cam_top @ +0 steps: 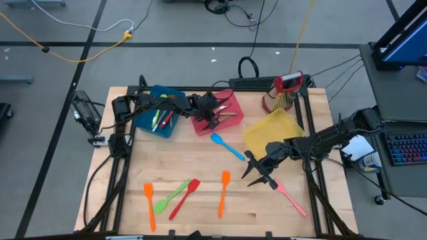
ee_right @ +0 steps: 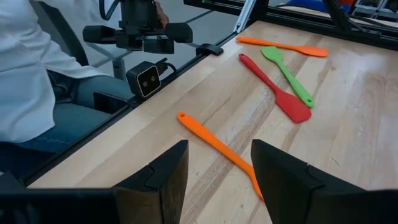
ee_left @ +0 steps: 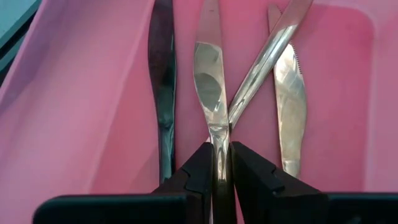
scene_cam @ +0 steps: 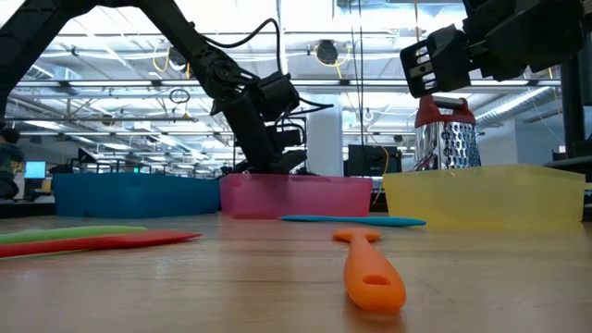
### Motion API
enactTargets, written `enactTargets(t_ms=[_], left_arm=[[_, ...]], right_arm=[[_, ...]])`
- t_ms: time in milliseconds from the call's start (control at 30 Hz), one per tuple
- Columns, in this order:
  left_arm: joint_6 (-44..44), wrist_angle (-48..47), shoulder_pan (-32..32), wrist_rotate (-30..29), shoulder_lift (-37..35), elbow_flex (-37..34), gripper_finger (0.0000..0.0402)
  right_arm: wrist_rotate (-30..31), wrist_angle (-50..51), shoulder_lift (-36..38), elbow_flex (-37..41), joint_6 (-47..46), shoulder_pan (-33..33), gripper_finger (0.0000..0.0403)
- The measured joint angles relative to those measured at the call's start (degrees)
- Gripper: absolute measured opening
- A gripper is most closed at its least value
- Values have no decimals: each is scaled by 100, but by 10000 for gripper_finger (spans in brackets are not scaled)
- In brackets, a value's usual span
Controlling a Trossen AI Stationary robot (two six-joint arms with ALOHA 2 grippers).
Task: Pick & Place Kitchen Items
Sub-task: Put the gold knife into the pink bin, then put the pink spatula into the yellow bin
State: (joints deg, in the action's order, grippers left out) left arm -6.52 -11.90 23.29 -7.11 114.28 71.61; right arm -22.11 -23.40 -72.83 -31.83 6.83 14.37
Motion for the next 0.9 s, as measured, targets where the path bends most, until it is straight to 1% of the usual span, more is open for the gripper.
enactTargets(t_ms=[300, 400, 567, 633, 767, 900], left_arm=[[-119, 2, 0, -3, 0, -4, 120], [-146, 2, -7, -9, 0, -4, 135], [-153, 4, -11, -9, 0, -4, 140], [-126, 7, -11, -9, 0, -4, 140], [-107, 13, -11, -9, 0, -4, 140], [-48, 24, -11, -5, 0, -4, 140]], right_arm=[[-2, -2, 2, 0, -2, 0, 169], [-2, -2, 0, 0, -92, 0, 169], [0, -2, 2, 0, -328, 0, 169], [140, -2, 1, 0, -458, 0, 169], [567, 66, 0, 0, -961, -1, 169], [581, 290, 0, 0, -1577, -2, 169]])
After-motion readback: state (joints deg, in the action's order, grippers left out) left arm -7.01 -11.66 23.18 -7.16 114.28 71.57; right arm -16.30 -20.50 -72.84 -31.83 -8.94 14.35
